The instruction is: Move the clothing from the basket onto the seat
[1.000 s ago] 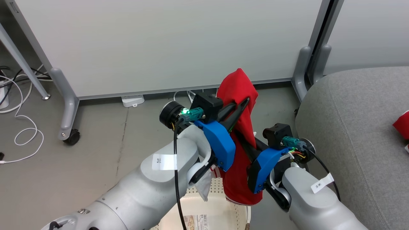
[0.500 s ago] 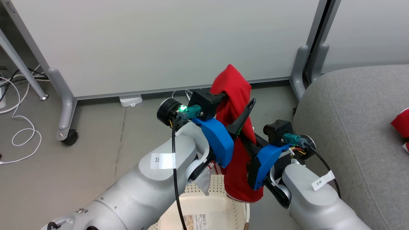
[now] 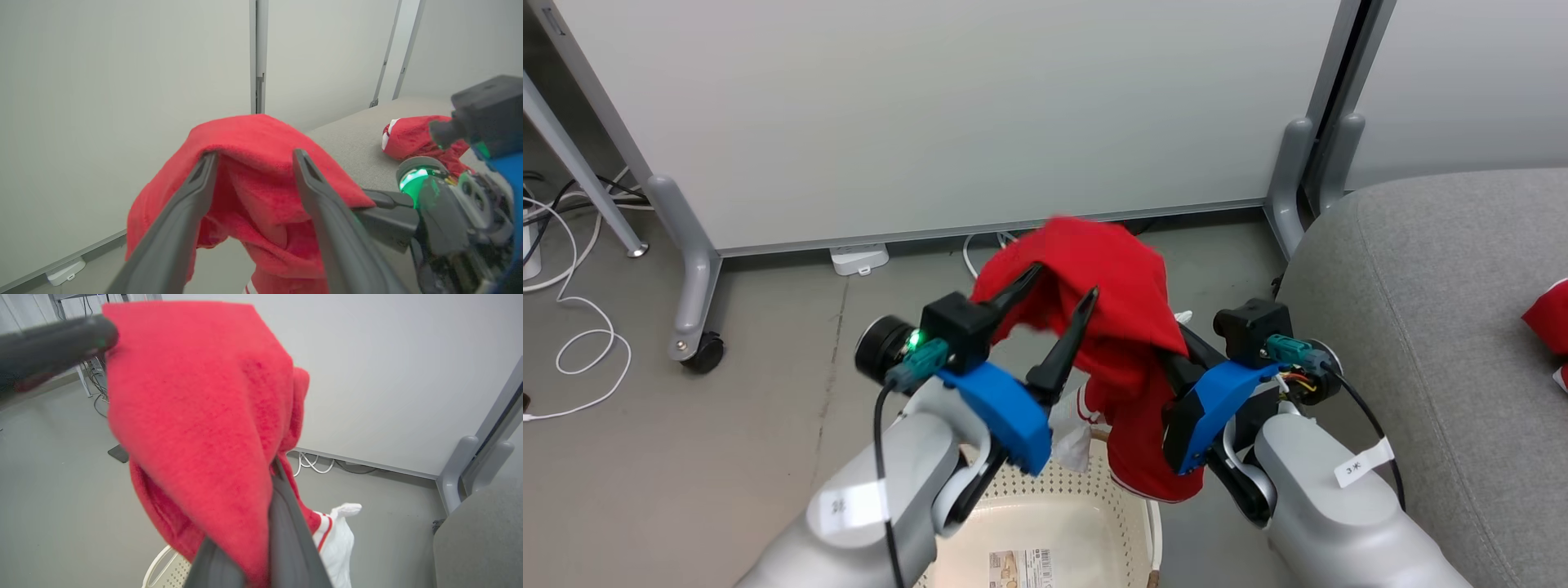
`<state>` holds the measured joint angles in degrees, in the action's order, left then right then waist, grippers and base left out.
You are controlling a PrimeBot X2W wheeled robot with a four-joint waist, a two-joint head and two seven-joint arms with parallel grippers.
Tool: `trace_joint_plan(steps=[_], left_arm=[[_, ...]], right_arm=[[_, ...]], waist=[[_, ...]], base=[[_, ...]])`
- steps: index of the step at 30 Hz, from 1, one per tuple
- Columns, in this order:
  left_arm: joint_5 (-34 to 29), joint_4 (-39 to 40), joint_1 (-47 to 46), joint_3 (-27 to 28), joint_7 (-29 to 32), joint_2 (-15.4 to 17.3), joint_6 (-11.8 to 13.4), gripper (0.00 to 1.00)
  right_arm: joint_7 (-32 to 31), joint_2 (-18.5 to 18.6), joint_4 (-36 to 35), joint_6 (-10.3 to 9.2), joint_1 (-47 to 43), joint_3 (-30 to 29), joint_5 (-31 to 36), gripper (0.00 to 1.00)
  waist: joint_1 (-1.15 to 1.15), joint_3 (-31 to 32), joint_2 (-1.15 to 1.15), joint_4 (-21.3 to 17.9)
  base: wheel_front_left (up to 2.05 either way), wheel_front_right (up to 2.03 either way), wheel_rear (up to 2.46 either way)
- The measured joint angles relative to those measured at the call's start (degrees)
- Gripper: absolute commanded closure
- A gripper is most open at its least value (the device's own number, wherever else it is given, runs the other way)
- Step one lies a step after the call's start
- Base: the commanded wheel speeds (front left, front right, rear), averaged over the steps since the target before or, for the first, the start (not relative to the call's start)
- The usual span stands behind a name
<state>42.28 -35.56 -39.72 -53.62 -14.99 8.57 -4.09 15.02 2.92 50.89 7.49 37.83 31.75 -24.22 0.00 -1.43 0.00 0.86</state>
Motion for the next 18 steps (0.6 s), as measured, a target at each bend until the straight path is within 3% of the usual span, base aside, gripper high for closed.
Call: trace_joint_plan(steps=[9, 18], left_arm=[[-8.6, 9.2, 13.4, 10.9, 0.0, 3.3, -0.5, 0.0], [-15.9, 14.2, 24.9, 20.9, -0.1, 3.8, -1.3, 0.0]], right_arm=[[0.0, 0.0, -1.6, 0.0, -1.4, -2.0, 1.5, 1.0], [0.0, 0.0, -2.4, 0.0, -2.7, -2.7, 2.0, 1.0]], waist=[[0.0, 0.5, 0.0, -0.3], [0.0, 0.8, 0.0, -0.6]], base=[[0.0, 0.0, 0.0], [0.0, 0.0, 0.0]])
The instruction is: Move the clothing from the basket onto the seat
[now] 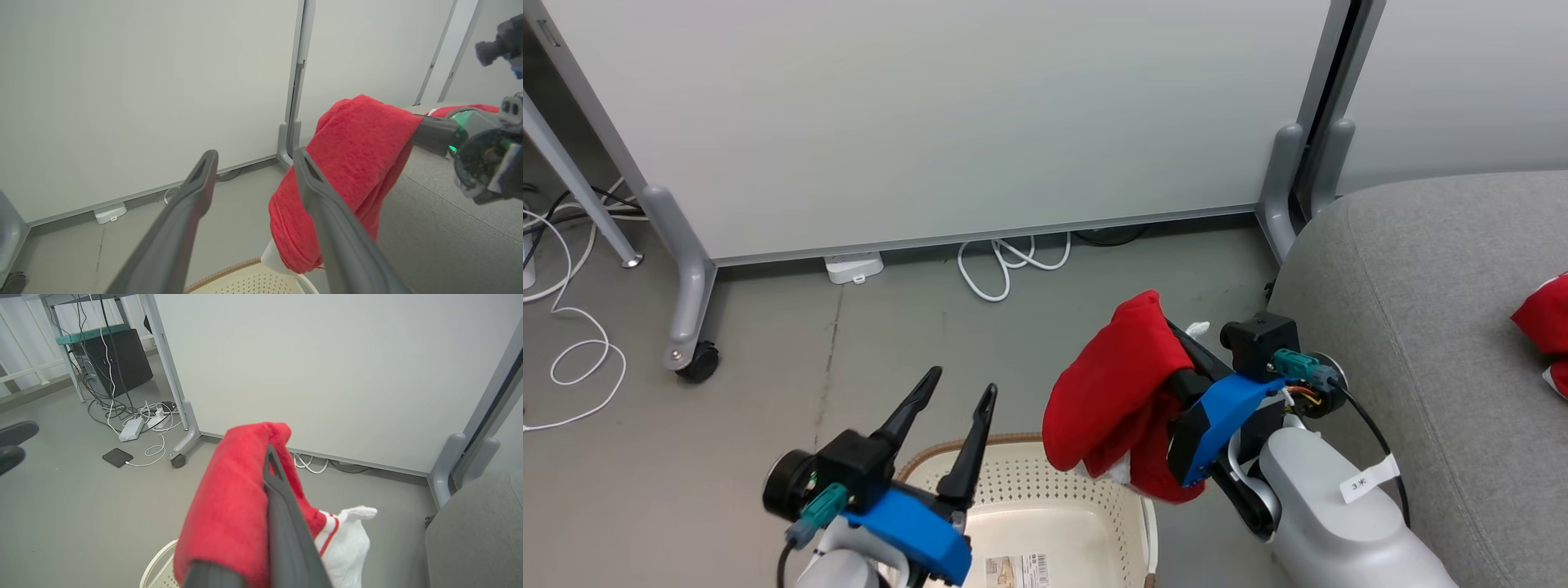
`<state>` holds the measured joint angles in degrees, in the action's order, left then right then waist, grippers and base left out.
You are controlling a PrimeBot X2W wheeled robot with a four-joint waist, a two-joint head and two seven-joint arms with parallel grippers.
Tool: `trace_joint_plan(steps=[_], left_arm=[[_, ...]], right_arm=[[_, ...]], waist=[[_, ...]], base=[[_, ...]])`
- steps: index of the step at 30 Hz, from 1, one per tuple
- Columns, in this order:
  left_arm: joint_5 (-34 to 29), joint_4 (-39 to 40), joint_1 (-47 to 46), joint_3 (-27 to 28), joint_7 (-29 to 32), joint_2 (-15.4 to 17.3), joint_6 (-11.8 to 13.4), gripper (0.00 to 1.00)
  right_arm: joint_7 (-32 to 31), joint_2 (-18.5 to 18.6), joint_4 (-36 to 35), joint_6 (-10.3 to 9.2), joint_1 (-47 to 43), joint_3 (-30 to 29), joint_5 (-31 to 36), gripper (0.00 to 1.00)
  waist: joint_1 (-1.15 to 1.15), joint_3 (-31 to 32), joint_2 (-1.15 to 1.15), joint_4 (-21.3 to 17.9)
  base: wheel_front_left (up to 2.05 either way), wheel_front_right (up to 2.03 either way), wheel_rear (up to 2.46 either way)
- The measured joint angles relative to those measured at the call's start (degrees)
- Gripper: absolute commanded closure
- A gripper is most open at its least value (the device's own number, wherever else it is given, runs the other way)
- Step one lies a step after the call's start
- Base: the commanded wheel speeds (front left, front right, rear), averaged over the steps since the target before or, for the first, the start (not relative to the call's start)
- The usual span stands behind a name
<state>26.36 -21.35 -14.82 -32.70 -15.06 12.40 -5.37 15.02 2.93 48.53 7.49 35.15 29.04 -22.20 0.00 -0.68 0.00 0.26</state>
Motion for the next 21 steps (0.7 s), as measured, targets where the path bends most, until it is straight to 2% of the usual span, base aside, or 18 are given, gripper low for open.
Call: trace_joint_plan(steps=[10, 21], left_arm=[[-5.6, 3.3, 7.7, 10.0, 0.0, -2.4, -0.9, 0.0], [-8.3, 3.1, 8.6, 12.3, 0.0, -4.3, -1.8, 0.0]], right_arm=[[0.0, 0.0, -0.4, 0.0, -0.1, -1.5, 1.1, 1.0], [0.0, 0.0, -0.6, 0.0, -0.5, -1.8, 1.5, 1.0]], waist=[[0.0, -0.7, 0.0, -0.1], [0.0, -0.8, 0.0, -0.7]], base=[[0.0, 0.0, 0.0], [0.0, 0.0, 0.0]])
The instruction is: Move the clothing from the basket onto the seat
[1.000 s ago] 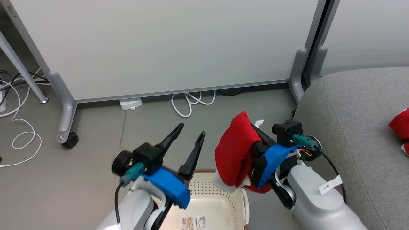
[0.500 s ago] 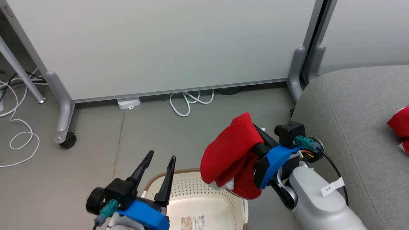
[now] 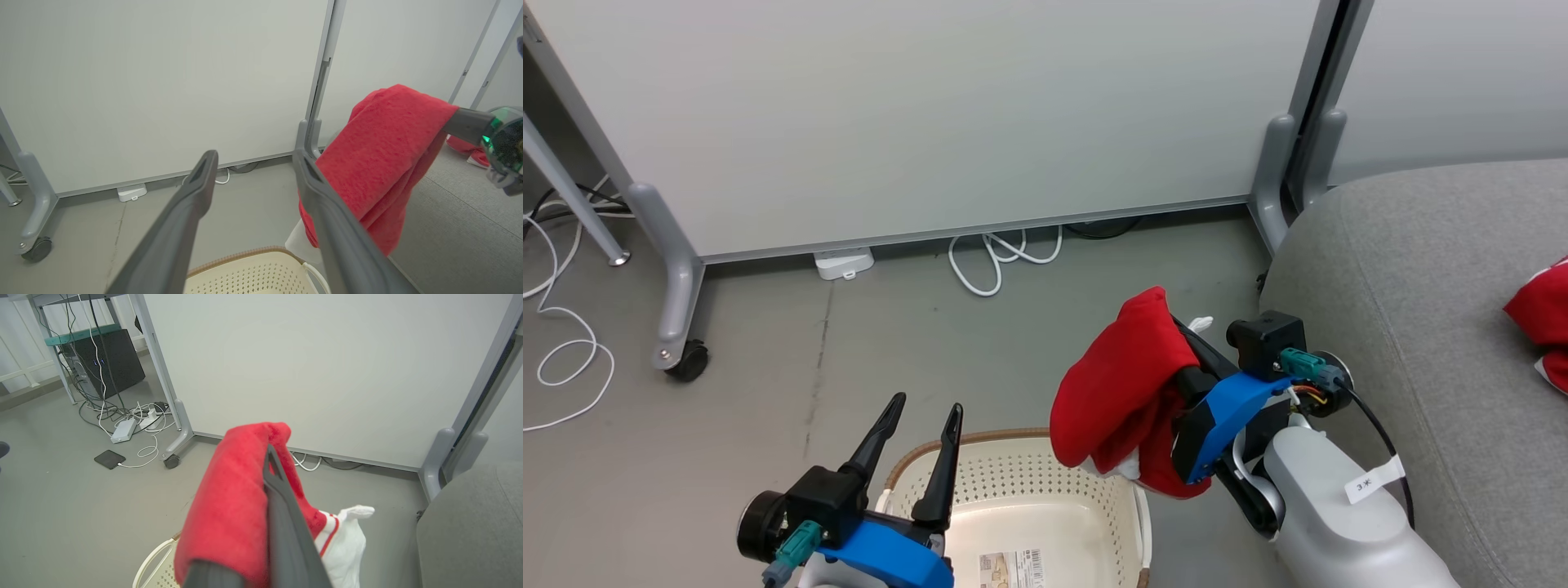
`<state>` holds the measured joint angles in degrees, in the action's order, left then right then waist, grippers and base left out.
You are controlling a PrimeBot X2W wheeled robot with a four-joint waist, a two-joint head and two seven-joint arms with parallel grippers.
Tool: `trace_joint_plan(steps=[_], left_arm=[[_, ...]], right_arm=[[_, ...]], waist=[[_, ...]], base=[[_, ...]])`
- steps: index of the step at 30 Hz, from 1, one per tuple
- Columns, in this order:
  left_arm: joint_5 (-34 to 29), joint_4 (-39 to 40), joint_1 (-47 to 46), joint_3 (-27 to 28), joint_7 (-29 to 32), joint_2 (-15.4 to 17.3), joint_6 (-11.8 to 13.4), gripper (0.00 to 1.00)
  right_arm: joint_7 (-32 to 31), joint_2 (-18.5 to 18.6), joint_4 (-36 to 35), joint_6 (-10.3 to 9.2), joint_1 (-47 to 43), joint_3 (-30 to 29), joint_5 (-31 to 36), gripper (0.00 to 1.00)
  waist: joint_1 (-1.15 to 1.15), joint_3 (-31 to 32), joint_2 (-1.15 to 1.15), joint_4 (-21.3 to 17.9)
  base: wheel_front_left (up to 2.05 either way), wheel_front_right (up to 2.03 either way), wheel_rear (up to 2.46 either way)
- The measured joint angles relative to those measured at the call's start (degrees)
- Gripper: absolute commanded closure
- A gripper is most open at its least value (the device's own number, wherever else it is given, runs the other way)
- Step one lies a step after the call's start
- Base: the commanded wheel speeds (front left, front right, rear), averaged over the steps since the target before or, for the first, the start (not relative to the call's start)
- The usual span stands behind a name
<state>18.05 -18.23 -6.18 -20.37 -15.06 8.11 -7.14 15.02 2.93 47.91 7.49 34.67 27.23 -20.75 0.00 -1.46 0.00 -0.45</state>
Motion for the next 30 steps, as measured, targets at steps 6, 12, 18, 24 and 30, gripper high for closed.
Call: trace_joint_plan(steps=[6, 12, 18, 24, 30], left_arm=[[0.0, 0.2, 0.0, -0.2, 0.0, -0.1, -0.1, 0.0], [0.2, 0.6, -0.3, -1.0, 0.0, 0.2, -0.1, 0.0], [0.5, 0.9, -1.2, -1.5, 0.0, 0.4, -0.3, 0.0], [0.6, 1.2, -1.5, -1.8, 0.0, 0.6, -0.3, 0.0], [0.6, 1.2, -2.3, -2.4, 0.0, 0.8, -0.3, 0.0]], right_arm=[[0.0, 0.0, -0.5, 0.0, 0.0, -0.1, 0.0, 1.0], [0.0, 0.0, -1.7, 0.0, 0.0, -0.2, 0.0, 1.0], [0.0, 0.0, -2.7, 0.0, 0.0, -1.0, 0.1, 1.0], [0.0, 0.0, -3.1, 0.0, -0.4, -1.6, 0.4, 1.0], [0.0, 0.0, -3.3, 0.0, -1.3, -1.7, 0.5, 1.0]], waist=[[0.0, -0.3, 0.0, -2.0], [0.0, -1.0, 0.0, -5.7], [0.0, -1.6, 0.0, -10.5], [0.0, -2.1, 0.0, -16.0], [0.0, -2.5, 0.0, -21.0]], base=[[0.0, 0.0, 0.0], [0.0, 0.0, 0.0], [0.0, 0.0, 0.0], [0.0, 0.0, 0.0], [0.0, 0.0, 0.0]])
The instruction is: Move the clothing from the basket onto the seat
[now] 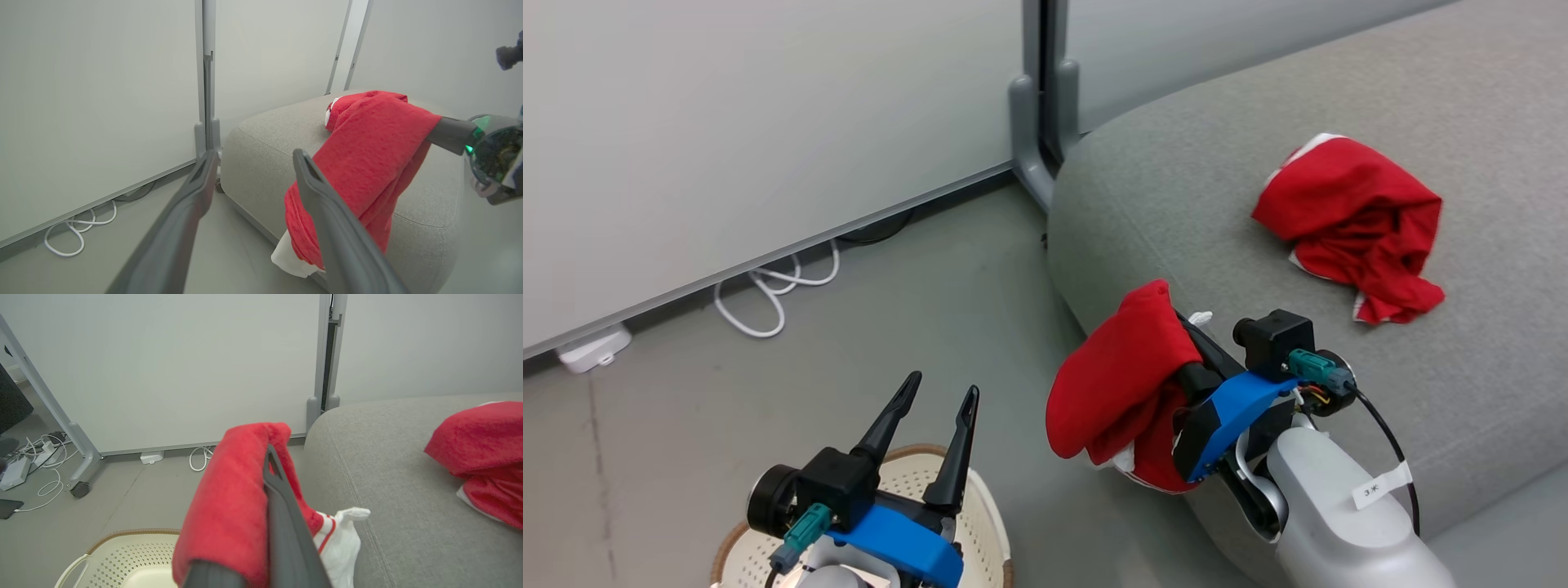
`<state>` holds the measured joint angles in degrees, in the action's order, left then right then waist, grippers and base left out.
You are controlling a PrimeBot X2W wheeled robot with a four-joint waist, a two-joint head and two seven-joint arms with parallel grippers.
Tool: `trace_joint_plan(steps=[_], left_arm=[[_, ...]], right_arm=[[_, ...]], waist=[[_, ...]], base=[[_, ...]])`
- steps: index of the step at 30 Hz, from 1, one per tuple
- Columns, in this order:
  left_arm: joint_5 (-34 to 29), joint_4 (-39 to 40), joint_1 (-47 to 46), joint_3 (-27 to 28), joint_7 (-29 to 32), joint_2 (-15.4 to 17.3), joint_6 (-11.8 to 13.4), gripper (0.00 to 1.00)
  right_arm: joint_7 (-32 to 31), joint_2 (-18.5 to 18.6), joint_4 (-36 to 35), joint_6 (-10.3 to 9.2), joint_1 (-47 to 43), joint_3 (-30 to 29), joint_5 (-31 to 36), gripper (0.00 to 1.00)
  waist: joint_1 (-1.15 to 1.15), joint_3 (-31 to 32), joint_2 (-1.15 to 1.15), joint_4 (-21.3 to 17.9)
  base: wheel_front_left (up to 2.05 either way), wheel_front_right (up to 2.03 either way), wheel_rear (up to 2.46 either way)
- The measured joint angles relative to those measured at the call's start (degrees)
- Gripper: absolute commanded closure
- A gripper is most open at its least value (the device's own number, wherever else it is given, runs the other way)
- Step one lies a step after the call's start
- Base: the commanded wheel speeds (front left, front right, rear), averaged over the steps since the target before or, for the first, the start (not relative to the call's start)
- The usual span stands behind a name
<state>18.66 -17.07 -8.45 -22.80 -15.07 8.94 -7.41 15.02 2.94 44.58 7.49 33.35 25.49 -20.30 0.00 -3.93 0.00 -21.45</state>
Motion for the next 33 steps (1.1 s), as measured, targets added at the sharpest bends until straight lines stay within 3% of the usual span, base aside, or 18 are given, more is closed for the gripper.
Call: trace_joint_plan(steps=[12, 33], left_arm=[[0.2, -0.2, -0.2, -0.1, 0.0, 0.0, 0.0, 0.0], [-0.3, 0.2, -1.6, -0.5, 0.0, 1.1, 0.0, 0.0]], right_arm=[[0.0, 0.0, -0.4, 0.0, -1.0, 0.2, -0.3, 1.0], [0.0, 0.1, -1.0, 0.0, 1.9, -3.4, 0.2, 1.0]], waist=[[0.0, 0.3, 0.0, -6.5], [0.0, -2.8, 0.0, -5.8]], base=[[0.0, 0.0, 0.0], [0.0, 0.0, 0.0]])
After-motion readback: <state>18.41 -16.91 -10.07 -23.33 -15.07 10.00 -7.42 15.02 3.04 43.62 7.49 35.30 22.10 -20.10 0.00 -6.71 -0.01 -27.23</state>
